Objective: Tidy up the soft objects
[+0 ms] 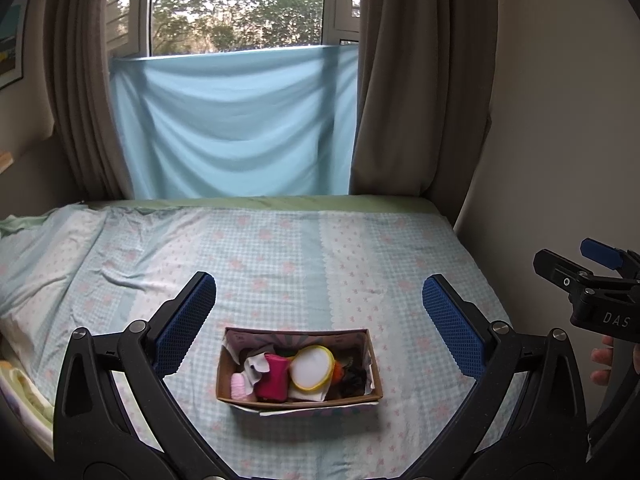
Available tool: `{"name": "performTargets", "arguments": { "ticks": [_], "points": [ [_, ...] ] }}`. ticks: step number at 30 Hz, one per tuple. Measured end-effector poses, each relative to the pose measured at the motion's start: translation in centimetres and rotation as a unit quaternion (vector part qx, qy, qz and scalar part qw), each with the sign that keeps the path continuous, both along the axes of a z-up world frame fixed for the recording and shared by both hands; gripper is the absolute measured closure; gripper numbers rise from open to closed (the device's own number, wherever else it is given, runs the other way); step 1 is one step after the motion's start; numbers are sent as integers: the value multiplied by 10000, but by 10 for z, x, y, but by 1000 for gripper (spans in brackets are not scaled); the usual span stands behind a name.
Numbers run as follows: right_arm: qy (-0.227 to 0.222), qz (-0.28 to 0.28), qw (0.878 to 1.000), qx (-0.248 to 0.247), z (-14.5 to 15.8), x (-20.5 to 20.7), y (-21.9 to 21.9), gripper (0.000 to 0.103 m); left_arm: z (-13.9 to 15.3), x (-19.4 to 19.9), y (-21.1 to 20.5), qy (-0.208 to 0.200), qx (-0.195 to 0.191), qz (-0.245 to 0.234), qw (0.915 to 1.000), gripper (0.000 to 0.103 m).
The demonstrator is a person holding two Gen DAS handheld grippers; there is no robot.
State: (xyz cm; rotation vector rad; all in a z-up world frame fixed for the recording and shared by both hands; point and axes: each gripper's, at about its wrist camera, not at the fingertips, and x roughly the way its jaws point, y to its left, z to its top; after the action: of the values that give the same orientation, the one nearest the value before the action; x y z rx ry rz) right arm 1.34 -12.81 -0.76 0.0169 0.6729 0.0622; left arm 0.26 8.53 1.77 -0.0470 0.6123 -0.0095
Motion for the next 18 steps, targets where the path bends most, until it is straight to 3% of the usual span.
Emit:
{"name": "performTargets", "arguments": {
  "ticks": [18],
  "points": [
    [41,24,10000,-28,-2,6,2,0,-2,3,4,10,69,64,10000,0]
  ]
}}
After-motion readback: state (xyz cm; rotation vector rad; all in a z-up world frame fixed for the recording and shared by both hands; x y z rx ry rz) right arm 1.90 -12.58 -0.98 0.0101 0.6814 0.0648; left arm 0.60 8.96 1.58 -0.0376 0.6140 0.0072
